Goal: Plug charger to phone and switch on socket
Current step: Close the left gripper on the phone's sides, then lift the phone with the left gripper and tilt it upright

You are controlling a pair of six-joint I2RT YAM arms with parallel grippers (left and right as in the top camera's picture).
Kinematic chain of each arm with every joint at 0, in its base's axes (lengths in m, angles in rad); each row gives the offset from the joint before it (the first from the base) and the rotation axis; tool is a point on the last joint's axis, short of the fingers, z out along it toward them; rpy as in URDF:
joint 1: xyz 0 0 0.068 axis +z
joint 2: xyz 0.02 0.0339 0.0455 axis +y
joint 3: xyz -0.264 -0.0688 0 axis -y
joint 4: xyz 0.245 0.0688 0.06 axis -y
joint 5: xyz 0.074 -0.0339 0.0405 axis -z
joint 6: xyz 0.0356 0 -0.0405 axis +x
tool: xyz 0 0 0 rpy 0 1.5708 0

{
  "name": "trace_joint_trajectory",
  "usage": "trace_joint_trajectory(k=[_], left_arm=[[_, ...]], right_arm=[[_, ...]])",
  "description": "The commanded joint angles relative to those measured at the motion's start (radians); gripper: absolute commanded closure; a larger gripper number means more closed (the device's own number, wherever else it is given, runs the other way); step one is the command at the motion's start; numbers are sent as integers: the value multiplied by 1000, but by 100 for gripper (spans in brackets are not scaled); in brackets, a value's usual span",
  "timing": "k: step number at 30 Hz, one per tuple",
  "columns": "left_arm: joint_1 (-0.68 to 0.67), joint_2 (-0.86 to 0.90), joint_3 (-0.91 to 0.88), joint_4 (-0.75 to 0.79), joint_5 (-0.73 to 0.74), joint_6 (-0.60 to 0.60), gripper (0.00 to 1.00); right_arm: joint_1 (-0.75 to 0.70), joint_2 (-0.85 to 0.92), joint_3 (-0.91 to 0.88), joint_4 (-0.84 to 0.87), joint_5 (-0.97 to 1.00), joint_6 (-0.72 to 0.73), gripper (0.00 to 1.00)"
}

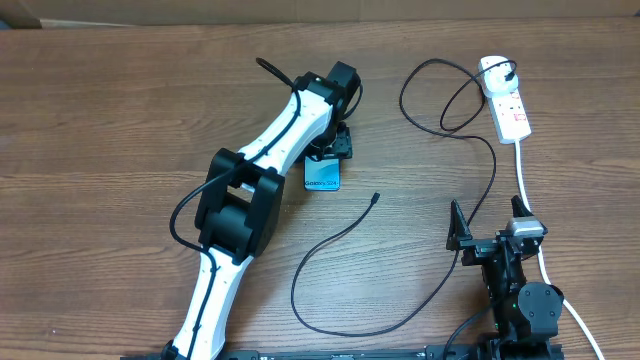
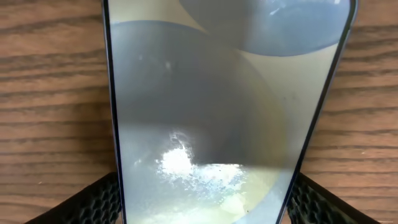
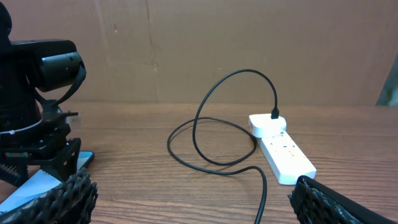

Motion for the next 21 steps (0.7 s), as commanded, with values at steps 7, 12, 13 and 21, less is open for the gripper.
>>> trace_joint_trajectory(k=[7, 12, 13, 21], left_arm=[[17, 72, 114, -114, -42, -10, 26], [21, 72, 174, -151, 13, -10, 27], [21, 72, 185, -159, 20, -10, 27], [32, 72, 238, -230, 70, -10, 27]], right_arm=[[5, -9, -10, 5, 9, -5, 0], [5, -9, -10, 5, 9, -5, 0], [5, -9, -10, 5, 9, -5, 0], [5, -9, -10, 5, 9, -5, 0]])
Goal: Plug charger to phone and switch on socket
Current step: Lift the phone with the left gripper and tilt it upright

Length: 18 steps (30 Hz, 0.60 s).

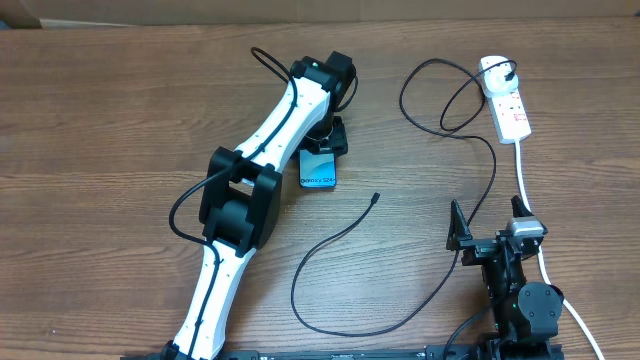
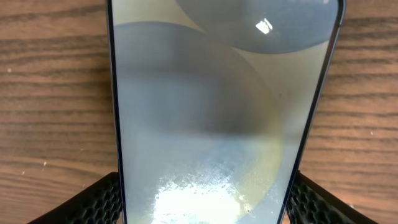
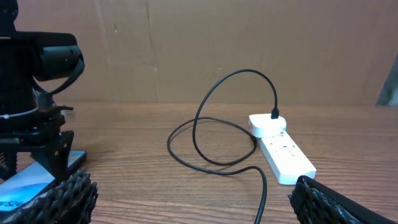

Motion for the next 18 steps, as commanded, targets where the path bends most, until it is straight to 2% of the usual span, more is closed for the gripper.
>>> trace_joint_trajectory(k=[1, 18], left_arm=[[13, 6, 50, -26, 58, -10, 27], [51, 6, 117, -104, 187, -2, 29]], right_arm=[[5, -9, -10, 6, 9, -4, 0], [5, -9, -10, 6, 9, -4, 0]])
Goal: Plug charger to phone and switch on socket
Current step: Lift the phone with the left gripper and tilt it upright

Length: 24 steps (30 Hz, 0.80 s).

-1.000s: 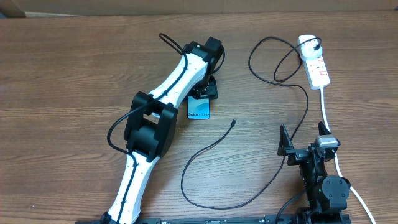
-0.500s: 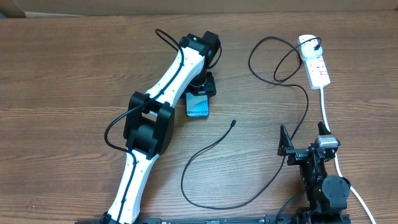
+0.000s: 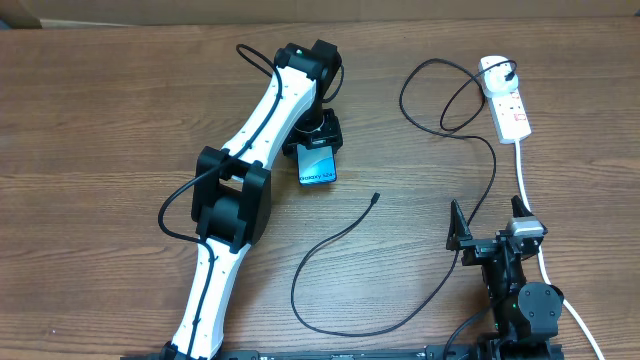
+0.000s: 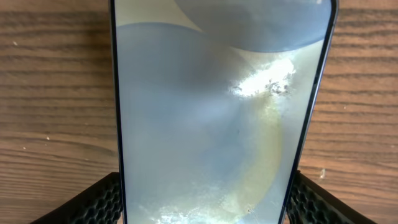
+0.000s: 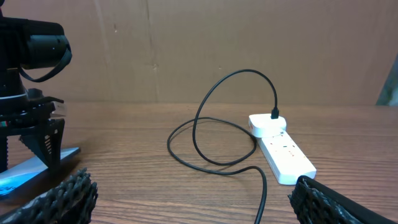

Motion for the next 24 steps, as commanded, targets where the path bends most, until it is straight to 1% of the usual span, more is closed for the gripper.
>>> trace_joint_trajectory(k=[1, 7, 18, 20, 24], left_arm=[[10, 5, 57, -20, 80, -2, 29], [49, 5, 125, -48, 266, 9, 30], [172, 5, 148, -47, 827, 13, 32], [191, 5, 148, -47, 906, 13, 34], [237, 5, 148, -47, 1081, 13, 32]], right_arm=[[5, -9, -10, 6, 8, -4, 0], [5, -9, -10, 6, 8, -4, 0], [5, -9, -10, 6, 8, -4, 0], [5, -9, -10, 6, 8, -4, 0], [5, -9, -10, 6, 8, -4, 0]])
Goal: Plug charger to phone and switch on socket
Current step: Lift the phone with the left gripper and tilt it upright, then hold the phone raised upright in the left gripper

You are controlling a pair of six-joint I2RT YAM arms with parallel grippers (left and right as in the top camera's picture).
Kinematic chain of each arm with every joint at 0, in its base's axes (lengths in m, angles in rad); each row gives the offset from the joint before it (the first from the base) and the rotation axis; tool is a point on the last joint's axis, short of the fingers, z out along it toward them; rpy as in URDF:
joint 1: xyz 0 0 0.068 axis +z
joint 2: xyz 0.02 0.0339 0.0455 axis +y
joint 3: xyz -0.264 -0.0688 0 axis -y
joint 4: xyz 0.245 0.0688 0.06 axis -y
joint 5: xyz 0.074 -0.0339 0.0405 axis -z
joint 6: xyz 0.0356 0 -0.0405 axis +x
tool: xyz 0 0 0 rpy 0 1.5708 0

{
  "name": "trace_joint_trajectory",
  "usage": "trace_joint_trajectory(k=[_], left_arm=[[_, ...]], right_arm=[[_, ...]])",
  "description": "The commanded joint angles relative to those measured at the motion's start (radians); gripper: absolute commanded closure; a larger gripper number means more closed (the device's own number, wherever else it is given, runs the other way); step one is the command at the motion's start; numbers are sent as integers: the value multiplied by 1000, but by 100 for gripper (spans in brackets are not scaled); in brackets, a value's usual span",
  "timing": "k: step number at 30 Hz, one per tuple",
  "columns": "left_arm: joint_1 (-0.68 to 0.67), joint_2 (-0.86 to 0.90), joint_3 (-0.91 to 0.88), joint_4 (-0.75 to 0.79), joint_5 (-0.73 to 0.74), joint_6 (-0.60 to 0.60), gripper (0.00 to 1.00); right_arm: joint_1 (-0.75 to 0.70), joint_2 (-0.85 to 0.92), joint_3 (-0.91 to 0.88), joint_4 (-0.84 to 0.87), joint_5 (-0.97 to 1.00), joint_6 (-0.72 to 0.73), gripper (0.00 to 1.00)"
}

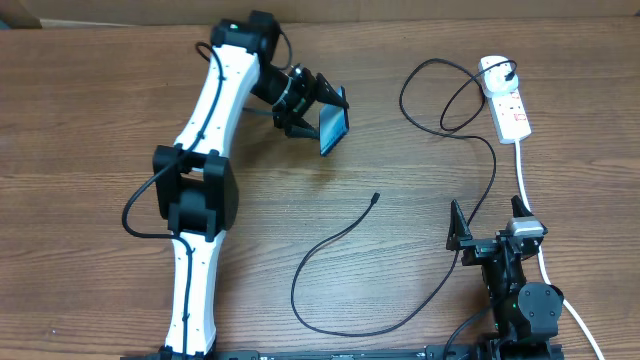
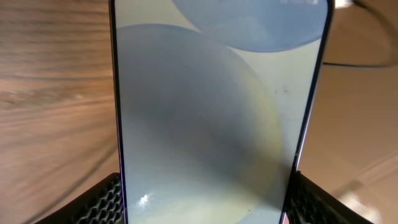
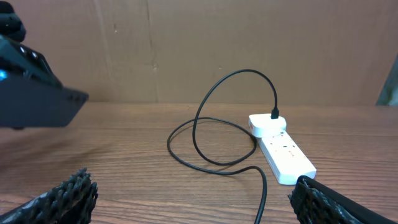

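Observation:
My left gripper is shut on the phone, holding it lifted and tilted above the table at the upper middle. In the left wrist view the phone fills the frame between the two black pads. The black charger cable loops across the table, and its free plug tip lies near the middle. Its other end is plugged into the white socket strip at the far right, seen also as the socket strip in the right wrist view. My right gripper rests open near the front right edge.
The white lead of the socket strip runs down the right side past the right arm. A brown cardboard wall stands behind the table.
The left gripper has raised the phone off the table and turned it onto its edge, further back and right. The right arm has not moved.
The left gripper was shut on the phone lying flat on the table near the middle. At each later moment phone and gripper stood slightly further back. Now the phone is held in the air, tilted. The cable, socket strip and right gripper stayed in place.

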Motion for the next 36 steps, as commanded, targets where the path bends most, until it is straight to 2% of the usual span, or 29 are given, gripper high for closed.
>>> trace_joint_trajectory(k=[1, 6, 19, 24, 30, 36], left_arm=[[39, 0, 30, -2, 290, 9, 33], [73, 0, 30, -1, 399, -1, 33], [119, 0, 30, -6, 480, -38, 34], [129, 0, 30, -87, 480, -82, 33], [139, 0, 30, -193, 497, -81, 33], [141, 0, 30, -196, 529, -81, 34]], right_arm=[[5, -9, -10, 6, 8, -5, 0], [5, -9, -10, 6, 8, -5, 0], [5, -9, -10, 6, 8, -5, 0], [5, -9, -10, 6, 8, -5, 0], [5, -9, -10, 6, 8, -5, 0], [5, -9, -10, 6, 8, -5, 0]])
